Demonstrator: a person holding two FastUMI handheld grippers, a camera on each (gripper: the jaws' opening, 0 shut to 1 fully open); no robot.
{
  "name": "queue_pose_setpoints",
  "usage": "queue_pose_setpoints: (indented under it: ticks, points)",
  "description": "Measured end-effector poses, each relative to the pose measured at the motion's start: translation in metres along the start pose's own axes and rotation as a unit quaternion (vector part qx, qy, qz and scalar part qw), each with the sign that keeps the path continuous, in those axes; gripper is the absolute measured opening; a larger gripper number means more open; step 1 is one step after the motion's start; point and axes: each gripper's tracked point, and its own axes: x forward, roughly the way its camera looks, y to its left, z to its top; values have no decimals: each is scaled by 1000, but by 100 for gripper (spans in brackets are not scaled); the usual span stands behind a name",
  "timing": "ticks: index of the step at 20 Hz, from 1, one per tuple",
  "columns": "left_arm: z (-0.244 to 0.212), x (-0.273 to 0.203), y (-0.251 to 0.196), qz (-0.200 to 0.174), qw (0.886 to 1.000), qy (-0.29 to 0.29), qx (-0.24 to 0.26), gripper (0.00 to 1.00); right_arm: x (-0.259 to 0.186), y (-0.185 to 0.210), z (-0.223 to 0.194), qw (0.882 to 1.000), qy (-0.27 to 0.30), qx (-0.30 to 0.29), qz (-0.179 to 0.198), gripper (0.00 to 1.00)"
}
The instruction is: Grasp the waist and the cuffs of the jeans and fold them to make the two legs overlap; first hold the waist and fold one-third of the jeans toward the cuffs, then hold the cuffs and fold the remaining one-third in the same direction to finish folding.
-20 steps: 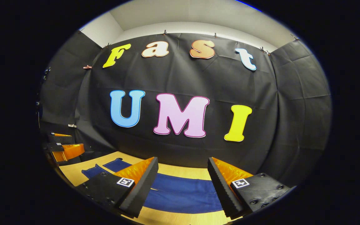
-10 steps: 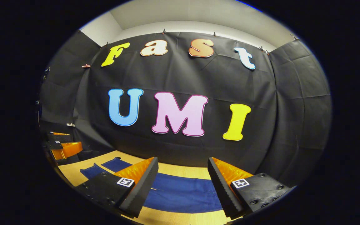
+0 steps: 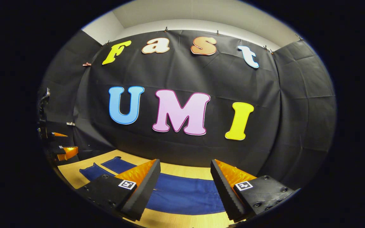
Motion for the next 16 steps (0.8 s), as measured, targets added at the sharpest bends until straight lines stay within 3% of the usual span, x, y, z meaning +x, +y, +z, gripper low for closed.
queue_pose_setpoints:
  ticks: [2,4,6,8,11,16]
  points:
    - [-37,14,25,6,996,38,76,98,1,-2,-7,1000,8,3,-1,97]
    - [-73,25,51,20,986,74,149,98,3,-2,-12,1000,15,6,1,97]
    - [-104,38,59,2,977,100,186,98,4,-4,-14,1000,13,1,3,97]
    - [-131,46,59,-27,961,127,242,98,9,-6,-21,1000,18,-7,5,97]
    - [-176,62,63,-84,920,167,345,98,13,-12,-32,1000,23,-16,4,97]
    - [-248,84,85,-174,828,232,480,97,19,-31,-56,999,38,-25,-9,97]
